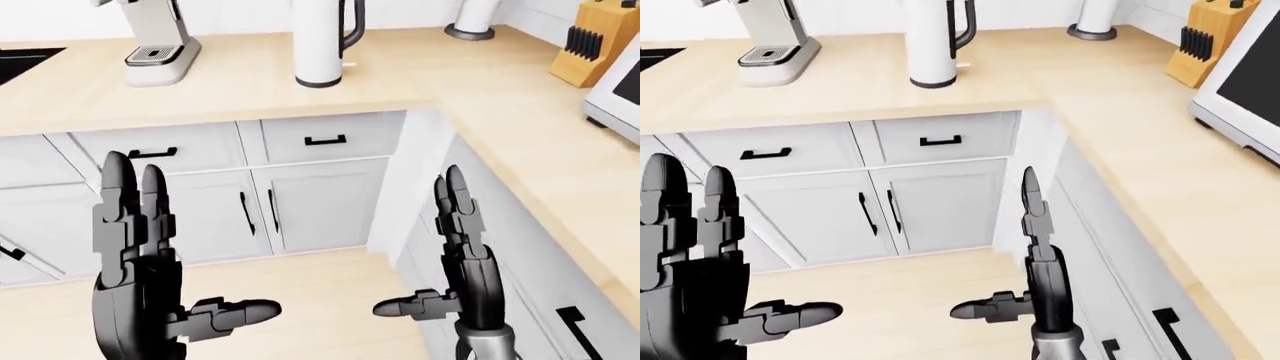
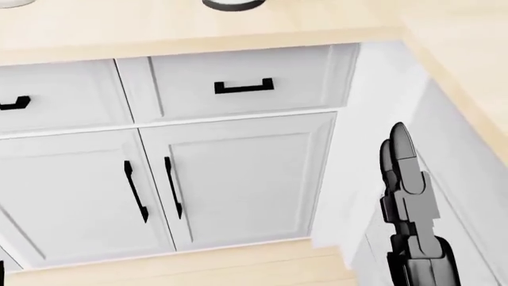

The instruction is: Press down the lever to turn on the electric kettle.

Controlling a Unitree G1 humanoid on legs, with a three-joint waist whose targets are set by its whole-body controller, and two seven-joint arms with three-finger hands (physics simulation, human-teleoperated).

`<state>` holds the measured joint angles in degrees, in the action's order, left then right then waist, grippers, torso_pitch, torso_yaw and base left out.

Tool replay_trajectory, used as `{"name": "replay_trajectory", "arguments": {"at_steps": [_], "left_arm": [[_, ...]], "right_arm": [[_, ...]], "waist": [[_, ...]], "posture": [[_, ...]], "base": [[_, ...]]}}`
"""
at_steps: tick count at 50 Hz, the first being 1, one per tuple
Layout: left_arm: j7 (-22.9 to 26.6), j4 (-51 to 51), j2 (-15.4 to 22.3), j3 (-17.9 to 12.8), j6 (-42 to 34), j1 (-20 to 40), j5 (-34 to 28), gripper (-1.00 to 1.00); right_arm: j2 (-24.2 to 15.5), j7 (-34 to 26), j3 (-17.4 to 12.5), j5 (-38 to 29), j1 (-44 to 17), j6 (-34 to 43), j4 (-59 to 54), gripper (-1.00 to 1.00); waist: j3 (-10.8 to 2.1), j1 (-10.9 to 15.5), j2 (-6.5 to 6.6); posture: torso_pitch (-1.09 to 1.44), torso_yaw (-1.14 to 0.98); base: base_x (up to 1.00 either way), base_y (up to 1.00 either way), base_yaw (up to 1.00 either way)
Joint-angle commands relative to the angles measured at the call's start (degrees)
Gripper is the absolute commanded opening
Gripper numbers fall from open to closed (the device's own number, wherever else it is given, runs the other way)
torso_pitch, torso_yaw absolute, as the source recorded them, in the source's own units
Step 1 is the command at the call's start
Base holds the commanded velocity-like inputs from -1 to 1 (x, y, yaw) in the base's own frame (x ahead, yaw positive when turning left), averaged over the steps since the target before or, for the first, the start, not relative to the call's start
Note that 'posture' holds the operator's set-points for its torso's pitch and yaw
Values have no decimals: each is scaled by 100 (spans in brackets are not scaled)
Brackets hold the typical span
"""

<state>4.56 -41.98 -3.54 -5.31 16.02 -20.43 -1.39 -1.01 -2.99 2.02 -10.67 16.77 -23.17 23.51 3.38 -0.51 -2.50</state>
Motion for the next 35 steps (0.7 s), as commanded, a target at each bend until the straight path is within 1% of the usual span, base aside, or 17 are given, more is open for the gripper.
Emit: {"name": "replay_trajectory", "arguments": {"at_steps": [1, 4, 8, 12, 13, 14, 15, 17, 22, 24, 25, 26, 27, 28, 30, 32, 35], "left_arm": [[-20, -259, 31, -54, 127, 24, 20, 100], [-32, -195, 35, -52, 157, 59, 1, 100], [-39, -147, 39, -48, 209, 56, -10, 100], [-42, -205, 43, -44, 155, 56, -3, 100], [-43, -204, 45, -44, 146, 62, -2, 100], [-44, -206, 45, -46, 145, 65, -3, 100], [-43, -205, 47, -45, 139, 69, 0, 100], [-44, -208, 46, -40, 149, 63, -8, 100], [-43, -216, 49, -34, 138, 63, -13, 100], [-42, -215, 50, -37, 145, 61, -9, 100], [-40, -209, 51, -39, 153, 59, -6, 100], [-39, -214, 51, -38, 145, 59, -5, 100], [-39, -205, 50, -38, 159, 58, -12, 100], [-39, -216, 50, -36, 141, 61, -13, 100], [-42, -195, 50, -40, 158, 69, -14, 100], [-43, -205, 48, -37, 156, 61, -13, 100], [-40, -241, 47, -27, 131, 48, -15, 100]], "right_arm": [[21, 20, 56, 18, -54, -141, 270, 100], [25, 33, 54, -8, -63, -137, 260, 100], [23, 41, 53, -10, -61, -154, 248, 100], [20, 35, 55, -5, -62, -162, 234, 100], [21, 35, 56, -5, -63, -156, 238, 100], [20, 35, 54, -1, -70, -158, 230, 100], [21, 36, 54, -10, -77, -153, 223, 100], [22, 32, 61, -15, -81, -146, 220, 100], [24, 32, 68, -19, -88, -102, 251, 100], [24, 36, 68, -20, -94, -98, 247, 100], [24, 38, 69, -19, -93, -104, 241, 100], [24, 38, 72, -20, -92, -103, 243, 100], [24, 42, 73, -27, -92, -107, 237, 100], [24, 47, 70, -35, -100, -97, 231, 100], [22, 47, 75, -33, -96, -107, 226, 100], [21, 45, 77, -28, -94, -101, 232, 100], [18, 46, 81, -35, -87, -113, 223, 100]], "waist": [[-29, 22, -61], [-55, 26, 39], [62, 6, 289], [-25, 19, 794], [30, 79, 572], [42, 35, 641], [24, 86, 615], [-35, 93, 535], [-6, 138, 278], [-28, 154, 96], [-82, 152, -59], [-80, 128, -158], [-63, 50, 77], [-47, 79, -14], [-42, 11, -12], [-46, 14, 65], [29, -9, 231]], "posture": [[0, 0], [0, 0], [0, 0], [0, 0], [0, 0], [0, 0], [0, 0], [0, 0], [0, 0], [0, 0], [0, 0], [0, 0], [0, 0], [0, 0], [0, 0], [0, 0], [0, 0]], "base": [[9, 6, 0], [9, 6, 0], [16, 6, 0], [22, 6, 0], [23, 5, 0], [23, 5, 0], [22, 6, 0], [22, 6, 0], [23, 6, 0], [22, 6, 0], [23, 5, 0], [22, 6, 0], [21, 5, 0], [23, 6, 0], [22, 6, 0], [22, 6, 0], [22, 6, 0]]}}
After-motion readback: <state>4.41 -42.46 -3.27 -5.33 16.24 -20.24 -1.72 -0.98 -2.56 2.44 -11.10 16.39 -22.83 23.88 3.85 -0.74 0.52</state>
